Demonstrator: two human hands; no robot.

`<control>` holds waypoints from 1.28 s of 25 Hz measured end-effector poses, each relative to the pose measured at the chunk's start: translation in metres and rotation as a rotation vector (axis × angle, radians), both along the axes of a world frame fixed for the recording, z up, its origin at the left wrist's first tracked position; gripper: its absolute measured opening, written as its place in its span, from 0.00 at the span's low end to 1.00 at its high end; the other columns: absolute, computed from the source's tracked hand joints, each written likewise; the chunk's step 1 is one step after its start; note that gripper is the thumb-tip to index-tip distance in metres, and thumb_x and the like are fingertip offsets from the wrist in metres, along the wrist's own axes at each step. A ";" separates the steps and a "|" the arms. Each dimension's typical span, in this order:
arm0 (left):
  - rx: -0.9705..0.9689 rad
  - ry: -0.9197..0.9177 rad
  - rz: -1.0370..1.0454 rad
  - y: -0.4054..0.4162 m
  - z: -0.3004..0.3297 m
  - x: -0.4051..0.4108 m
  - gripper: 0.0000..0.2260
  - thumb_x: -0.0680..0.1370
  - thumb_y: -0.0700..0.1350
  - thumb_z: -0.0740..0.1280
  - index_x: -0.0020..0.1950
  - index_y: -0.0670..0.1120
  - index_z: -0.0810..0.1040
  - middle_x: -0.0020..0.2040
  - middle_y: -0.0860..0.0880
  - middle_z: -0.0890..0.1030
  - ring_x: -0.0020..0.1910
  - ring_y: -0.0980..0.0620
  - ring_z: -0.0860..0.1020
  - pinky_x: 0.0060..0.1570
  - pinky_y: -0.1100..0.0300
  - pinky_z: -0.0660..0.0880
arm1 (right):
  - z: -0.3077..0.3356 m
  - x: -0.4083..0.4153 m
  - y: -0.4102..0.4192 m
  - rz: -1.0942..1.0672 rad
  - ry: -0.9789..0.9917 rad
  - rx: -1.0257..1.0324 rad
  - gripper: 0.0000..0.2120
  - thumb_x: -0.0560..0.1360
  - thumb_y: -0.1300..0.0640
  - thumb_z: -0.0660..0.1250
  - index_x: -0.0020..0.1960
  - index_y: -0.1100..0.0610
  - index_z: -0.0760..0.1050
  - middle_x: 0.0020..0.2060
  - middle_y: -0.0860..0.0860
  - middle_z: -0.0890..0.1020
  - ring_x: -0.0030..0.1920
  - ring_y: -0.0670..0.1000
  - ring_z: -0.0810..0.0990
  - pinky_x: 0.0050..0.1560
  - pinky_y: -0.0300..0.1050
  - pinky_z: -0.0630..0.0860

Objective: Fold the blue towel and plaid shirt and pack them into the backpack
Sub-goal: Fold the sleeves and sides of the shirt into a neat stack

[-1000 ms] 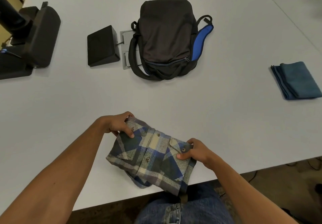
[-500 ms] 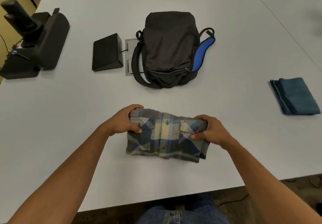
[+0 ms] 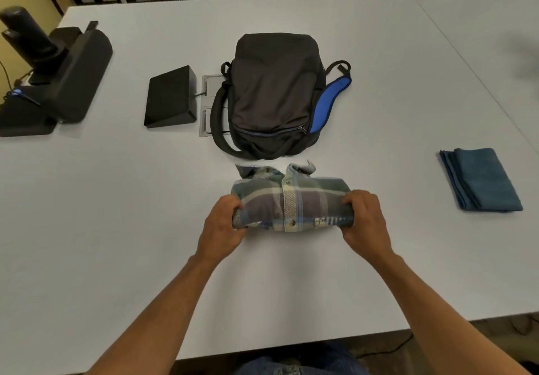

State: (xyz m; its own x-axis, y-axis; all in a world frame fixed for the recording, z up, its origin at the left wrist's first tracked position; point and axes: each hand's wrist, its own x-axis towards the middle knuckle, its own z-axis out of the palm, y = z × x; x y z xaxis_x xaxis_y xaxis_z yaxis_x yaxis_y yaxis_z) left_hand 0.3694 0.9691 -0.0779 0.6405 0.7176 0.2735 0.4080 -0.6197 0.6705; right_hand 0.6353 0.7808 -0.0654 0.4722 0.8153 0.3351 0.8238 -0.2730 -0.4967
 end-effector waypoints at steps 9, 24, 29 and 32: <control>0.051 0.159 -0.135 -0.060 -0.064 -0.043 0.26 0.66 0.53 0.79 0.54 0.46 0.68 0.58 0.48 0.69 0.50 0.54 0.72 0.46 0.63 0.77 | -0.067 -0.026 -0.068 0.129 0.069 -0.316 0.34 0.57 0.57 0.84 0.53 0.53 0.65 0.68 0.57 0.66 0.65 0.59 0.69 0.60 0.55 0.78; -1.135 -0.013 0.466 -0.034 -0.007 0.018 0.06 0.80 0.45 0.65 0.51 0.44 0.80 0.50 0.44 0.83 0.51 0.45 0.80 0.49 0.54 0.77 | -0.040 0.010 -0.020 -0.483 1.034 -0.402 0.20 0.79 0.45 0.65 0.63 0.58 0.74 0.56 0.53 0.80 0.55 0.57 0.79 0.58 0.55 0.79; -1.151 0.036 0.418 -0.025 0.008 0.021 0.08 0.82 0.47 0.59 0.55 0.46 0.75 0.54 0.43 0.80 0.51 0.48 0.78 0.51 0.52 0.76 | -0.044 0.011 -0.019 -0.490 1.075 -0.298 0.09 0.81 0.52 0.64 0.52 0.59 0.73 0.48 0.54 0.80 0.50 0.56 0.79 0.46 0.47 0.77; -1.185 0.037 0.387 -0.024 0.011 0.018 0.14 0.84 0.50 0.53 0.56 0.47 0.76 0.55 0.44 0.80 0.54 0.46 0.77 0.52 0.51 0.75 | -0.046 0.011 -0.024 -0.513 1.094 -0.232 0.08 0.81 0.54 0.62 0.51 0.60 0.73 0.47 0.54 0.79 0.46 0.54 0.77 0.44 0.44 0.75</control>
State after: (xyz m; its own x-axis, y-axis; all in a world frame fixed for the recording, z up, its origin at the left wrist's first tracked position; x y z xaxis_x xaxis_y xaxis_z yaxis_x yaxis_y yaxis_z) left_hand 0.3872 0.9449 -0.0665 0.3263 0.6526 -0.6838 0.4590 0.5230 0.7182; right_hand 0.6461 0.7568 -0.1111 0.6966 0.4402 -0.5665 -0.2248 -0.6160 -0.7550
